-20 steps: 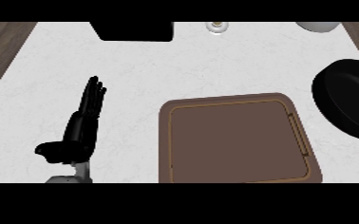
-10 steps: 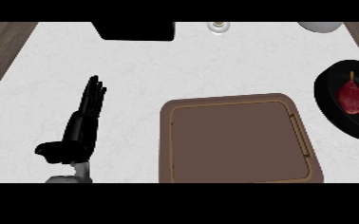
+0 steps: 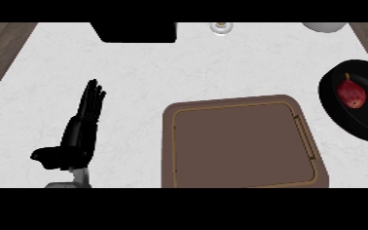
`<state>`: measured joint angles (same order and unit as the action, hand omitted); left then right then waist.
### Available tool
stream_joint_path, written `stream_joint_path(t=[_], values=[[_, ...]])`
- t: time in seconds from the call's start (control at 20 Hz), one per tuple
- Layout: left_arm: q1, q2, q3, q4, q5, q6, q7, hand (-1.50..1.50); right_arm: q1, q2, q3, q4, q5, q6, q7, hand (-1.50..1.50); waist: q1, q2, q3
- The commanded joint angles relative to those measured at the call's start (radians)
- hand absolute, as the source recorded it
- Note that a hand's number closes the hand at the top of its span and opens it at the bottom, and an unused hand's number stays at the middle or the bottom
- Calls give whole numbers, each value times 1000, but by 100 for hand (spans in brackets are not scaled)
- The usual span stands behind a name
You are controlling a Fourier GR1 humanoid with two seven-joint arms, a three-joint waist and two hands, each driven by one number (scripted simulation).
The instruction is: Pick the pear from the tray and place it in the pot
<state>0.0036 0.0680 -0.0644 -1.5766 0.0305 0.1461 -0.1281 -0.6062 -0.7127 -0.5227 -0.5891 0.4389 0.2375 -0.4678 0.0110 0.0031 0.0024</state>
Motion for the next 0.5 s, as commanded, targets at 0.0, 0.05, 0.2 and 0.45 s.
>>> stream_joint_path(t=[0.0, 0.05, 0.2, 0.45], values=[[-32, -36, -13, 49, -20, 28, -19, 0, -54, -39, -121, 97, -131, 88, 6, -150, -3, 5, 0], [-2, 11, 7, -26, -3, 4, 29, 0, -45, -47, -139, 115, -146, 88, 12, -150, 4, 1, 0], [-11, -11, -13, -13, -7, 1, 21, 0, -35, -122, -171, 231, -154, 91, -54, -150, 14, 8, 1], [-47, -16, -8, -4, -16, 12, 30, 0, -64, -208, -197, 321, -169, 104, -98, -150, 23, 12, 2]])
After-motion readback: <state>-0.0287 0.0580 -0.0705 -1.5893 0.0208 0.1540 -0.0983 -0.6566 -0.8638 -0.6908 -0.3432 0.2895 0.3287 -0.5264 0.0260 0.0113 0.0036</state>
